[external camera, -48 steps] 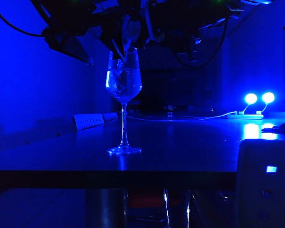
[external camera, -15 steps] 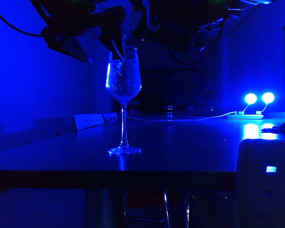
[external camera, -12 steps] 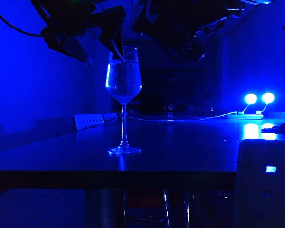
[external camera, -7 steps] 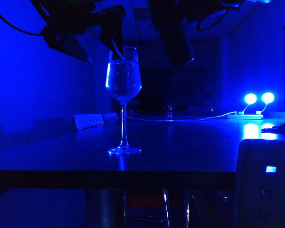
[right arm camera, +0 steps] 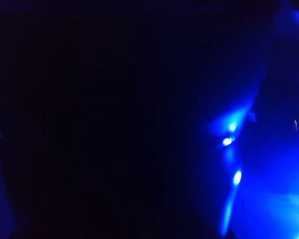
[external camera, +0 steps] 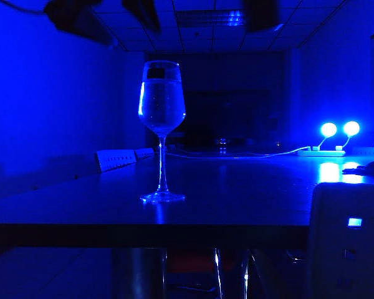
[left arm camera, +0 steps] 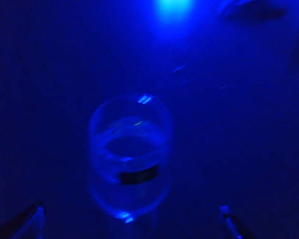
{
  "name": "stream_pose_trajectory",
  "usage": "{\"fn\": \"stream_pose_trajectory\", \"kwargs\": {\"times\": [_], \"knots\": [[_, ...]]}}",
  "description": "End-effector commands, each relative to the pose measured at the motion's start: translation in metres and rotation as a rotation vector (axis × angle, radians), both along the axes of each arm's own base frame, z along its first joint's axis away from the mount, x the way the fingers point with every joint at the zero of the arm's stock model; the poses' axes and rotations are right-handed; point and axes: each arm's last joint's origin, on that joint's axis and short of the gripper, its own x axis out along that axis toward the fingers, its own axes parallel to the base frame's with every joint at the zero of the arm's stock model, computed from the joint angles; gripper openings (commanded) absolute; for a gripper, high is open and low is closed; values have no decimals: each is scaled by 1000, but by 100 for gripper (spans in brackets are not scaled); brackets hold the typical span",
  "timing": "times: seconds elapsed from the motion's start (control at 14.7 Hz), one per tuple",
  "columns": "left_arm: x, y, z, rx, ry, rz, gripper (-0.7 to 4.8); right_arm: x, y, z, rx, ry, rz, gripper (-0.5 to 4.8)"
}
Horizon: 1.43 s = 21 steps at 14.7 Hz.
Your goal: Pick up the black thermos cup, pour some water from it into the stemmed glass, and then put the thermos cup back on the table.
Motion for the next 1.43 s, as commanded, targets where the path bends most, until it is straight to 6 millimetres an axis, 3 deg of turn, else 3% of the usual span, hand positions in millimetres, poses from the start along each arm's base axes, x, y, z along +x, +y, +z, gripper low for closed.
{"fn": "stream_pose_trajectory", "kwargs": {"times": [0.07, 0.34, 0.61, 0.89, 1.09, 1.43], "knots": [[-6, -3, 6, -48, -5, -42, 479, -34, -16, 17, 30, -12, -22, 127], [-11, -10, 7, -55, -5, -89, 479, -74, -35, -23, 77, 82, -81, 127], [-12, -13, 9, -67, -19, -105, 479, -67, -32, -94, 128, 165, -66, 126], [-12, -13, 8, -63, -21, -106, 479, -30, -26, -153, 207, 154, -22, 126], [-12, -13, 8, -62, -20, -107, 479, 5, -38, -185, 296, 131, -46, 126], [-9, -14, 3, -49, -4, -107, 479, 57, -58, -199, 260, 141, -69, 126]]}}
